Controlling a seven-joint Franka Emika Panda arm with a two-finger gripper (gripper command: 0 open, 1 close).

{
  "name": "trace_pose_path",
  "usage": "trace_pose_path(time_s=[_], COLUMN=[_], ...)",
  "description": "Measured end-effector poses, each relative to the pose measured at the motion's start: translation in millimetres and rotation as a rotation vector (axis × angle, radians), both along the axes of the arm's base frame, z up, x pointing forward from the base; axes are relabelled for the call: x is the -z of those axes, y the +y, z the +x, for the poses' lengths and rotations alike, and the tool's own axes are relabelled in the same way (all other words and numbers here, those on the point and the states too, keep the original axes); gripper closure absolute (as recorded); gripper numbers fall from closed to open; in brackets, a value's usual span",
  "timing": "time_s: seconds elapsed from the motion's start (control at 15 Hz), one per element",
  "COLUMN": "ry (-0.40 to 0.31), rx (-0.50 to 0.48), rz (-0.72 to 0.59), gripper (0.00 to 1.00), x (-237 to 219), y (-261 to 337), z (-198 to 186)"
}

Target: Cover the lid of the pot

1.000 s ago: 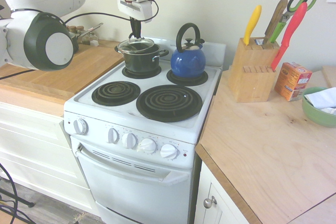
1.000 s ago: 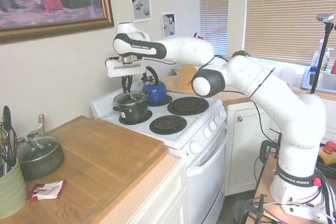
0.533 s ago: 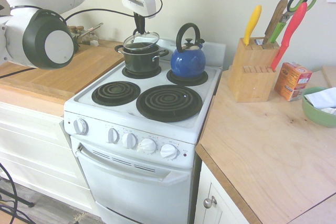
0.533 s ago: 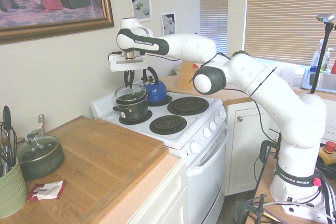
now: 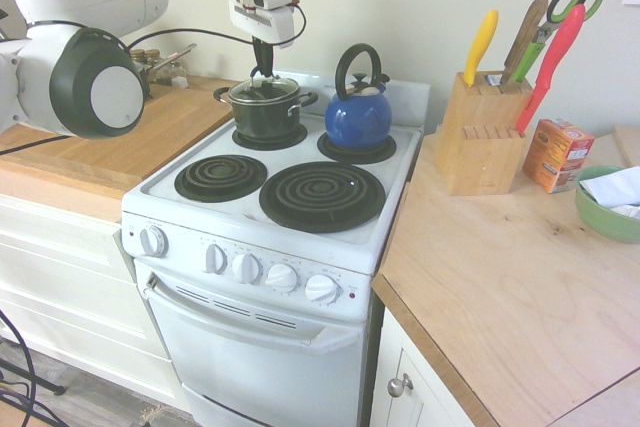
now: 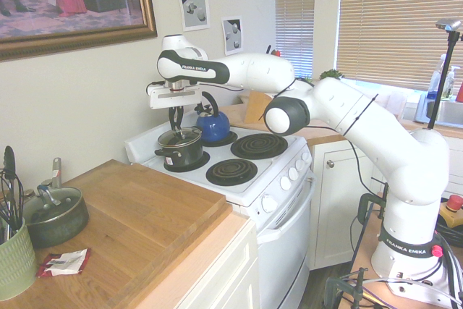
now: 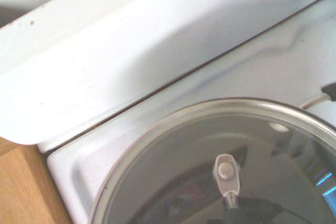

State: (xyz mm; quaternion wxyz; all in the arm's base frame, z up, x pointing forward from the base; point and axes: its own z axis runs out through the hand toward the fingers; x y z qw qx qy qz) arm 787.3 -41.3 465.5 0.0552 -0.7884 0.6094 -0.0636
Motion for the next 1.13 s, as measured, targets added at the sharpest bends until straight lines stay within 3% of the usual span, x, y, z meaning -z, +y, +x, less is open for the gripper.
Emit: trace_pose_path(time_s=[0.13, 0.2, 0.8, 1.13], ry=[0.003, 0.005, -0.001, -0.058], rx=[0.001, 0.001, -0.016, -0.040], rz=[0.000, 0.001, 0.006, 0.001], gripper=[1.00, 0.00, 0.00, 0.00], x=[1.7, 3.4, -4.1, -99.7], y=[-0.6, -1.6, -0.2, 15.8], z=[0.2, 0.3, -1.4, -32.4])
